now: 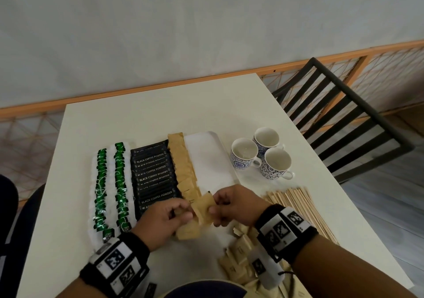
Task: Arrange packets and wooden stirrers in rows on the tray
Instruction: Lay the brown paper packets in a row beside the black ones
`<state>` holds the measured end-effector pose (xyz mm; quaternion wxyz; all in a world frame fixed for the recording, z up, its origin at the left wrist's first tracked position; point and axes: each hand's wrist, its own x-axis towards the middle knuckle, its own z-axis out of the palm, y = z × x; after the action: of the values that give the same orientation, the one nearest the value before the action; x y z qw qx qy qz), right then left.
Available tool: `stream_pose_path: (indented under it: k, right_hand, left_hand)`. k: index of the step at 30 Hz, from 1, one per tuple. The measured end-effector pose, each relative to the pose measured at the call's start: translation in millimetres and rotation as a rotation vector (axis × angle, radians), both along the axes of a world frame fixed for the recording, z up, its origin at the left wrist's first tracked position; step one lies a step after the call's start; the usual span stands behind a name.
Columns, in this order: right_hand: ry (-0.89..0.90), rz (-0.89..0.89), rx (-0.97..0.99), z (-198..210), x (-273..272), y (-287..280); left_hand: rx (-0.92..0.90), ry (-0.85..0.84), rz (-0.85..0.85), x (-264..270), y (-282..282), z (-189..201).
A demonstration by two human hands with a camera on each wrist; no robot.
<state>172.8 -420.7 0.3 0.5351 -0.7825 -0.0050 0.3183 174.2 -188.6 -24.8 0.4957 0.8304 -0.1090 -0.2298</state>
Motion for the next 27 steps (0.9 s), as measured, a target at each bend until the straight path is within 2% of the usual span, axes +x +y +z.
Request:
stream_pose_path:
  k: [3,8,13,20,23,25,27]
  right_hand:
    - [0.077,-0.079,0.195,5.3,4.9,8.1]
    - [0.149,-0.099,0.305,4.6,6.9,21.7]
    - [0.129,-0.029,0.285,4.5,4.7,23.2]
    - [0.069,-0.031,0.197,5.5,4.3,25.5]
    - [-0.005,-0.084,0.106,-0.6,7.1,27.4]
    - [0.020,-0.186,0.183,-2.7,8.4,28.2]
    - [0.049,-0.173,0.227,-1.6,9.0,29.2]
  left_hand:
    - [-0.036,-0.048,0.050,7.6,4.4,11.3]
    - [-0.032,-0.081,0.154,8.3,1.3,14.3]
    - [0.079,-0.228,0.223,5.9,1.7,8.7]
    - [0.095,-0.263,0.297,3.7,-0.4,9.8]
    - [0.079,-0.198,0.228,0.8,0.7,9.4]
    - [0.102,-0.154,0.148,-2.7,1.4,9.4]
    - [0.127,-0.152,0.129,-5.6,1.3,10.0]
